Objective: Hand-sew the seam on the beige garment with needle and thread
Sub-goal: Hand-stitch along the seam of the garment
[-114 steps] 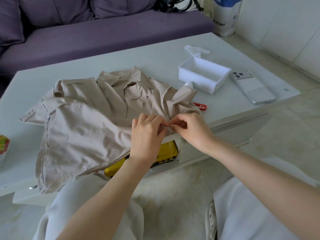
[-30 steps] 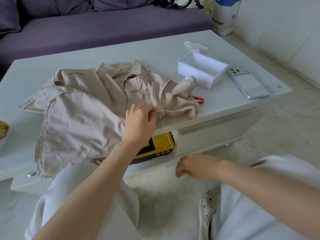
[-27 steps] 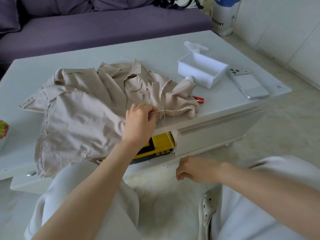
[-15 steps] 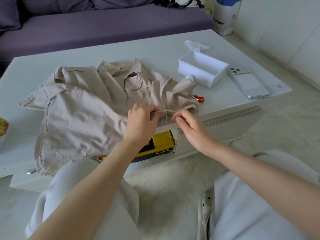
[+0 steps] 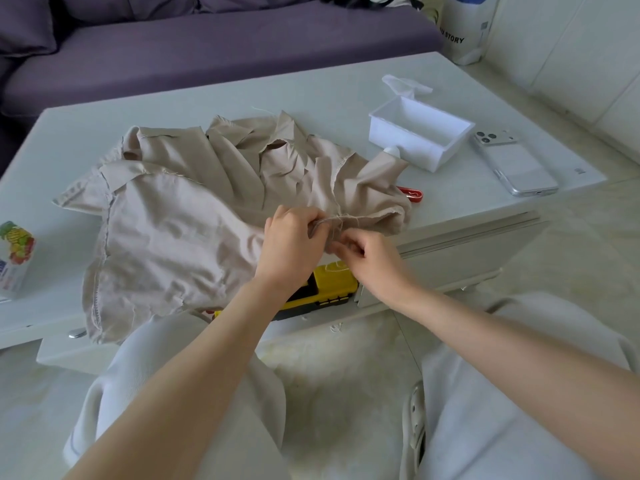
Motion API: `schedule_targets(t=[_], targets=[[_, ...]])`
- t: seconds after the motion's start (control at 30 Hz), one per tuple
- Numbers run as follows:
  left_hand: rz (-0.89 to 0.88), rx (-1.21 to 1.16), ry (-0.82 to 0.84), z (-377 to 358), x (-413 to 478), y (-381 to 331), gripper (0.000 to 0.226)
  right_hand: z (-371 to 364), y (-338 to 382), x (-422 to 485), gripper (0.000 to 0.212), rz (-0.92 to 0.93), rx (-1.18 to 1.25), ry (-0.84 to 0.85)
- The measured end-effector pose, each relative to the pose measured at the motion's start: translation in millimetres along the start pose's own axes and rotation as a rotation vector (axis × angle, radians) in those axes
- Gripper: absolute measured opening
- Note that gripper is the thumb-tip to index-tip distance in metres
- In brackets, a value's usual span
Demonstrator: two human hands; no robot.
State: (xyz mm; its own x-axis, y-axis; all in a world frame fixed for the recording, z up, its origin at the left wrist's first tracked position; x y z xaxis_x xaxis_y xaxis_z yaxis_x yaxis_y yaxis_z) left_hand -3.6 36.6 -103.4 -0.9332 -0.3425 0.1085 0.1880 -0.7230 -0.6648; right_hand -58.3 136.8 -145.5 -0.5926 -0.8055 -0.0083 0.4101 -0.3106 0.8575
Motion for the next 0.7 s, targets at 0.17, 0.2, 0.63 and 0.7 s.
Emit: schedule_targets(t=[0.17, 0.2, 0.63, 0.7], targets=[[0.004, -0.038, -0.019, 2.1, -1.3, 0.4, 0.025, -34.1, -24.3, -15.8, 0.016, -0.069, -0.221, 0.248], [0.007, -0.043, -0.019, 2.3, -1.1, 0.6, 0.025, -46.1, -30.6, -22.7, 0.018, -0.072, -0.295, 0.334], [-0.019, -0.077, -0.031, 4.0, 1.2, -2.4, 0.021, -27.3, -58.1, -33.5, 0.014, -0.161, -0.25, 0.305], [-0.023, -0.062, -0.025, 2.2, 1.8, -2.6, 0.022, -1.6, -34.3, -25.3, 0.009, -0.066, 0.005, 0.114]])
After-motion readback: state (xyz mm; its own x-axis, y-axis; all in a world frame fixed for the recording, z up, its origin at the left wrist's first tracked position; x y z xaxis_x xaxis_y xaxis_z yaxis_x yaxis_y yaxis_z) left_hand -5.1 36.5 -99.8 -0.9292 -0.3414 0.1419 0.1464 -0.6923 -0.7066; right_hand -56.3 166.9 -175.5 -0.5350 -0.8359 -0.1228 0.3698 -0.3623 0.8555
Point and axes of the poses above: each hand's wrist, its own x-axis towards the middle knuckle, its own z-axis out of the back of the hand, y = z × x, the point moved 10 cm from there along x, towards the middle knuckle, and after that the axes turned 13 degrees about y, right-handed, at the moved point
